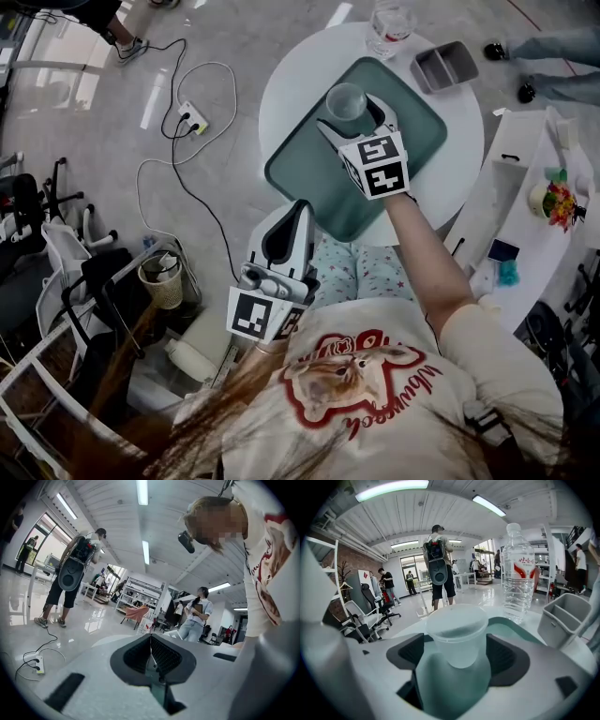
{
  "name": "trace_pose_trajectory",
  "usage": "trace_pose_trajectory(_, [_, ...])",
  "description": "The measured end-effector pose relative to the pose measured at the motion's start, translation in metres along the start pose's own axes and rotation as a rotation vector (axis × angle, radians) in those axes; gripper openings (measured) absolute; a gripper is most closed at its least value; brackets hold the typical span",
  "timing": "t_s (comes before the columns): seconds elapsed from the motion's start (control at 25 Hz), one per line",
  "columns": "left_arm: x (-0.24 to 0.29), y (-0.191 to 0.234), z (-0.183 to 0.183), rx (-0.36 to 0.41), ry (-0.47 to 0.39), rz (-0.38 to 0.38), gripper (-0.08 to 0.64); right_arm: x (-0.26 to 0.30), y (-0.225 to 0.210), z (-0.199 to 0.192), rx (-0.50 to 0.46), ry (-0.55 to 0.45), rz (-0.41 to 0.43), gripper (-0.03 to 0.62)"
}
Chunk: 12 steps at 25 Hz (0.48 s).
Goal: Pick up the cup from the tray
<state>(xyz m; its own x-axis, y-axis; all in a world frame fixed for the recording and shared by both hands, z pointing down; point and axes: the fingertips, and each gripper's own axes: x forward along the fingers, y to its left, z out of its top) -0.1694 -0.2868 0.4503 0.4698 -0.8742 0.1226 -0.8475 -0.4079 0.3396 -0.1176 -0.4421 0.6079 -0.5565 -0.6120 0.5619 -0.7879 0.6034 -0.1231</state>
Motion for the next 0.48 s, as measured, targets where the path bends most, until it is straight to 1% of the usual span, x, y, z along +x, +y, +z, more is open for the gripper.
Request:
trace_pose_trajectory(0.24, [-0.001,0.004,-0.006,-0.038,0.014,0.010,0.015,0.007,-0.003,0.004,-0.002,0.005,-0.009,0.383])
trace_pose_trajectory(0.36, [0.003,0.003,-0.004,-0.056,0.006,0.005,0.014,0.010,-0.005,0.007,0.024,0.009,-0.006,0.383])
trace_pose_trajectory(0.48, [0.007,0.000,0.000,-0.073,-0.002,-0.004,0.014,0.014,-0.007,0.009,0.019,0.024,-0.003,0.383])
